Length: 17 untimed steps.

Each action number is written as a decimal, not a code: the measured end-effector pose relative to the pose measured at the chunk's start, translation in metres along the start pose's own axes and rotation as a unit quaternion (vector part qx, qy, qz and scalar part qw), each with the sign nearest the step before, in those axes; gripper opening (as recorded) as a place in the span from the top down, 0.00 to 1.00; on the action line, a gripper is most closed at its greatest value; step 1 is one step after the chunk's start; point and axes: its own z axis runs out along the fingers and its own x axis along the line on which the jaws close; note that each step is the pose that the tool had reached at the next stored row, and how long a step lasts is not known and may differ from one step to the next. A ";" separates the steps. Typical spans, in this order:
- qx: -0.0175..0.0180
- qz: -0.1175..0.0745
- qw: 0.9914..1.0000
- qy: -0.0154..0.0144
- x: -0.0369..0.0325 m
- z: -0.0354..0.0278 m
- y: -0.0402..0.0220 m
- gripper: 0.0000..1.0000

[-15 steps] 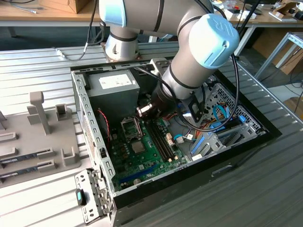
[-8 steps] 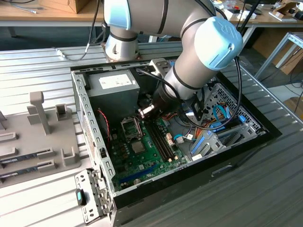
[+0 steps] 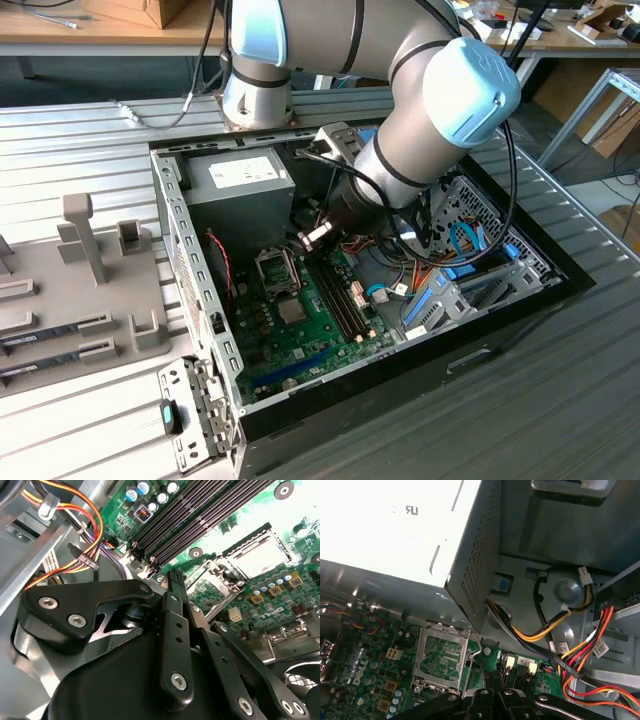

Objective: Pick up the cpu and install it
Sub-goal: 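Close the cpu cover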

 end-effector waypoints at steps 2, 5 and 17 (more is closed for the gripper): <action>0.000 -0.014 1.000 0.004 -0.0005 0.0000 0.0000 0.89; 0.001 -0.055 0.998 0.014 -0.0007 0.0000 0.0000 0.89; -0.037 -0.109 0.993 0.015 -0.0176 -0.0010 -0.0010 0.89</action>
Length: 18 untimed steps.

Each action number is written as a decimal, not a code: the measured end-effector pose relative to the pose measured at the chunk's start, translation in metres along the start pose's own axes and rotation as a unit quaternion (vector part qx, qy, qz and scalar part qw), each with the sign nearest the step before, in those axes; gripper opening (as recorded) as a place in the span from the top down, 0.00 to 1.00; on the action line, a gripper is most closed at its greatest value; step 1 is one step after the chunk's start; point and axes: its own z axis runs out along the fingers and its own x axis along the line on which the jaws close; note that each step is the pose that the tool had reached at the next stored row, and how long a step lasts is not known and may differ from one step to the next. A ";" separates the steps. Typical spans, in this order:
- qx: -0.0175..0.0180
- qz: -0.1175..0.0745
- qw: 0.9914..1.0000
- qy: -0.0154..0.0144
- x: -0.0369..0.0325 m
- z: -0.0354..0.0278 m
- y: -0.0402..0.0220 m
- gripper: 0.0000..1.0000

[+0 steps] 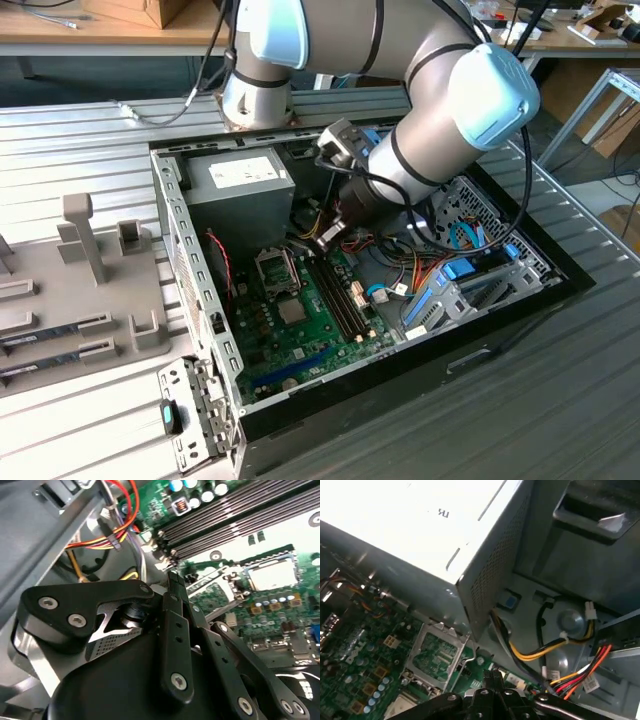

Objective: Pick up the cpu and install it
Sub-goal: 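Close the cpu cover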

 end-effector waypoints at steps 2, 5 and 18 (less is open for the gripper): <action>0.000 -0.002 1.000 0.001 -0.0021 0.0025 0.0021 0.89; 0.000 -0.004 1.000 0.001 -0.0043 0.0073 0.0039 0.89; -0.006 -0.015 1.000 0.002 -0.0048 0.0188 0.0091 0.89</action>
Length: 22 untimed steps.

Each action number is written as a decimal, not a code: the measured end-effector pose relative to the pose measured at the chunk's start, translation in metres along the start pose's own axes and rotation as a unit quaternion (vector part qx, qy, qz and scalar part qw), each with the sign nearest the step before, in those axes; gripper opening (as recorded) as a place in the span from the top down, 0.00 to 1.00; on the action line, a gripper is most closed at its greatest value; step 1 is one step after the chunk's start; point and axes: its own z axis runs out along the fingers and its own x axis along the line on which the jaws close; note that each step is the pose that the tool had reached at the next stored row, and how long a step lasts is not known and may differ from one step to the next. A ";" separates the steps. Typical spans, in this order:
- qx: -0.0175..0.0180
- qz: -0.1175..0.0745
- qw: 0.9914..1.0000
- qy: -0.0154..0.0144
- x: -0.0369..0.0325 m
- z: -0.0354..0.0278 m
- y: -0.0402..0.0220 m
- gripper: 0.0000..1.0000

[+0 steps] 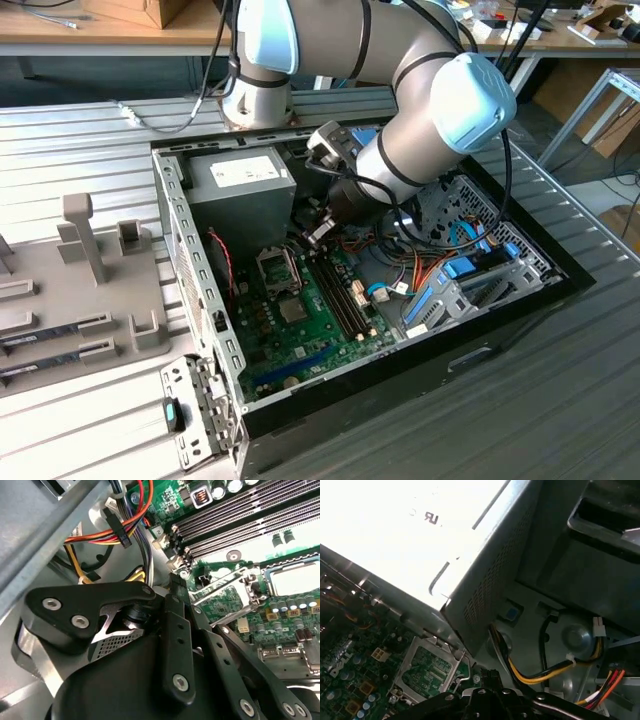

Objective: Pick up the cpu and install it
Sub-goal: 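Close the cpu cover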

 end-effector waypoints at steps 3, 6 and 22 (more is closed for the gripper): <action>0.000 0.000 1.000 0.000 0.0050 0.0011 0.0025 0.89; -0.001 0.000 1.000 -0.001 0.0078 0.0026 0.0037 0.89; -0.014 -0.014 1.000 -0.003 0.0077 0.0143 -0.0007 0.89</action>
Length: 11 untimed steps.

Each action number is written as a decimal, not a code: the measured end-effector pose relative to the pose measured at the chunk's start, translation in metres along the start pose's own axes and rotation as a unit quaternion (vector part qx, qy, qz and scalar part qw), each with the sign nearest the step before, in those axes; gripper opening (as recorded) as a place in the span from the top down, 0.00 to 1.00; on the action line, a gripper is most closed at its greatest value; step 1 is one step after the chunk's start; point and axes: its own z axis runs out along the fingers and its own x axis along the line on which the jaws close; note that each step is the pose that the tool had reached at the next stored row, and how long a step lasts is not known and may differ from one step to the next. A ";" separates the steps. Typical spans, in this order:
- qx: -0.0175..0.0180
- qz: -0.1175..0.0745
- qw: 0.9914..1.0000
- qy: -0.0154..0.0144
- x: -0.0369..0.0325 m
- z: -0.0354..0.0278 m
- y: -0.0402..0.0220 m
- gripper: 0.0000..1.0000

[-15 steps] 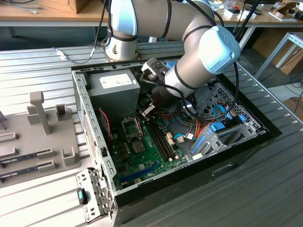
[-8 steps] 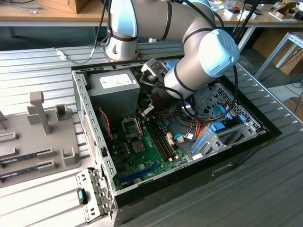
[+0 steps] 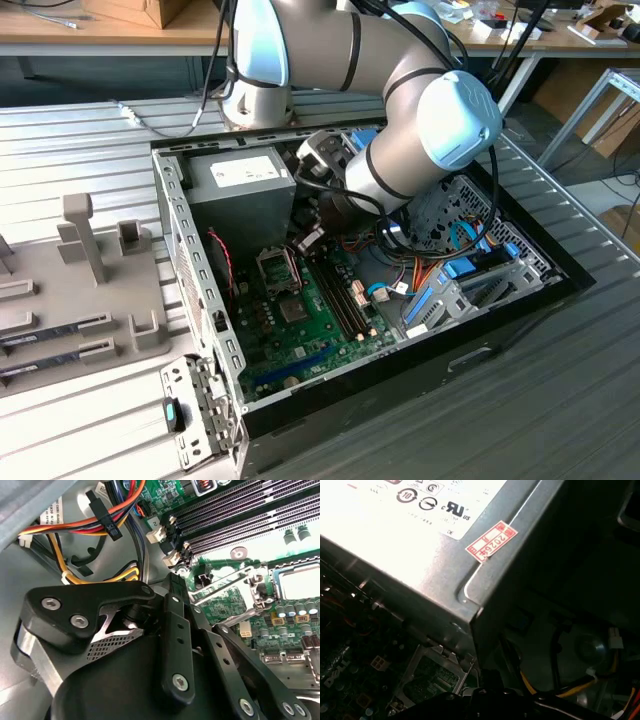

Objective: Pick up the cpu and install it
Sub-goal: 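Close the cpu cover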

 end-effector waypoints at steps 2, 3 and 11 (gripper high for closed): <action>0.000 -0.007 1.000 0.003 0.0001 0.0000 -0.0001 0.89; 0.000 -0.009 1.000 0.004 0.0002 -0.0001 -0.0002 0.89; -0.002 -0.010 1.000 0.003 0.0021 -0.0014 -0.0031 0.89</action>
